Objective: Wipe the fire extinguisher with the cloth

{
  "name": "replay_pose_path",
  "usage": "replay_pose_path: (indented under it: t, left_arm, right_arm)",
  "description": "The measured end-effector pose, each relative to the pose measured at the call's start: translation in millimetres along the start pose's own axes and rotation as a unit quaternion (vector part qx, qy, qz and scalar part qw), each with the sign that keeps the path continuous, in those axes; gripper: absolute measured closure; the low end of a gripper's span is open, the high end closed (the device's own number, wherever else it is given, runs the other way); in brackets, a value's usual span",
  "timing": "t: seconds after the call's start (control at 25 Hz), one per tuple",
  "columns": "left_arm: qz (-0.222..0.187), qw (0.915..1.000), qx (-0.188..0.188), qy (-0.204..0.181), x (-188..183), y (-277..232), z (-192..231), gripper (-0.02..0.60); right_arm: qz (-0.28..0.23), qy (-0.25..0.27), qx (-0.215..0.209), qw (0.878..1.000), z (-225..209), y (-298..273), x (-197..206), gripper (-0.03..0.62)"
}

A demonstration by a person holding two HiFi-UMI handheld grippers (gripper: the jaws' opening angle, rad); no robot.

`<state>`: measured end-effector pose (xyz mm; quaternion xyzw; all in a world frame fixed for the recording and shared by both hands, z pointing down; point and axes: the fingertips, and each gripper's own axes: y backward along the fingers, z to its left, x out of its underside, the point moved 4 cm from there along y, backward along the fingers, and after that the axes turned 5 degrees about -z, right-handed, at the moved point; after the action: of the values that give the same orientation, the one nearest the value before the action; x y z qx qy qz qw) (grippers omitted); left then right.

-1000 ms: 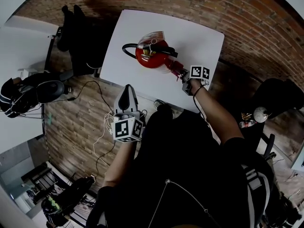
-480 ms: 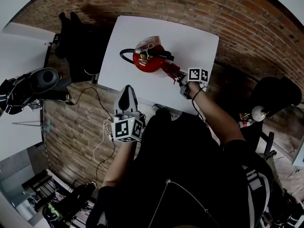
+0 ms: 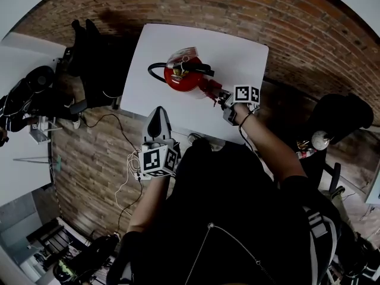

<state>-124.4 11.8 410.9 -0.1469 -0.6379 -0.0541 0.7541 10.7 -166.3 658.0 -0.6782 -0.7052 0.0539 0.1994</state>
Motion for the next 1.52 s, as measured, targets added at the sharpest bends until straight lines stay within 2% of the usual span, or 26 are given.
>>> replay_pose_path:
  t: [0.96, 1.52]
  left_arm:
    - [-0.013, 0.9997, 0.019, 0.006, -5, -10, -8, 0.572]
    - [-0.018, 0.9992, 0.032, 0.016, -3, -20, -11, 0.571]
  right_arm:
    - [-0.022, -0.004, -0.061, 0.998, 79, 36, -17, 0.491]
    - [-0.036, -0.01, -0.119, 0.992, 134, 59, -24, 0.491]
